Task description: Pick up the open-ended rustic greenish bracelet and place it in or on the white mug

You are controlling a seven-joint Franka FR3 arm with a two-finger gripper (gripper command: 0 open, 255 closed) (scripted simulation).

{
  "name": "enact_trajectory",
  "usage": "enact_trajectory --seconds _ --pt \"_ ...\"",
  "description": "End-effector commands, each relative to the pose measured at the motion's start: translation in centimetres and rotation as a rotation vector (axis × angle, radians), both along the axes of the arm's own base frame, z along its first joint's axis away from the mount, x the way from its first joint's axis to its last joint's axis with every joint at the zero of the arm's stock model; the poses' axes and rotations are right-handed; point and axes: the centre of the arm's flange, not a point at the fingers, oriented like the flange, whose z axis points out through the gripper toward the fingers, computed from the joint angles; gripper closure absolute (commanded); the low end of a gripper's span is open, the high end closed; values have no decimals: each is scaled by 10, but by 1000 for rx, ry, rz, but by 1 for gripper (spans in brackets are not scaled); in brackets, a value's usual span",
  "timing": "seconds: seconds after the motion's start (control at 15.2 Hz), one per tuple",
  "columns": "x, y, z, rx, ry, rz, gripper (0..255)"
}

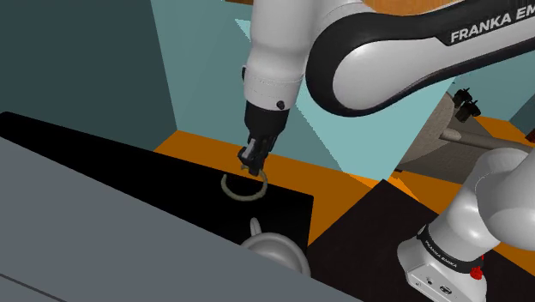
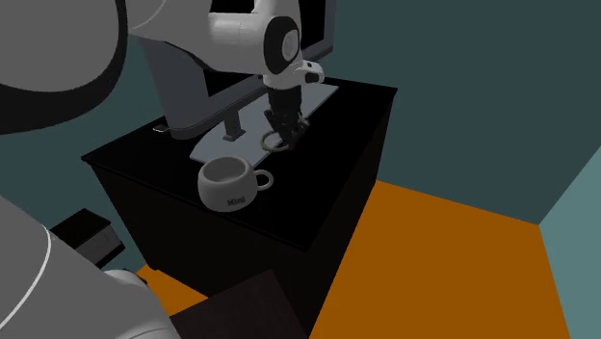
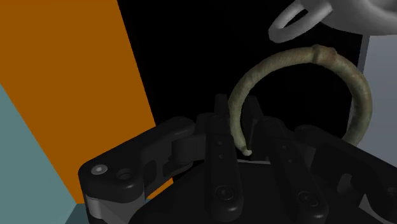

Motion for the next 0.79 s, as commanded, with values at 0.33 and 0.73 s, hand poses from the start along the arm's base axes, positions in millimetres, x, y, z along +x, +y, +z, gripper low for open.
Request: enact_trajectory --seconds 0.33,0.73 --pt "-90 28 1 0 0 -2 255" --pt "-115 36 -20 0 0 -2 255"
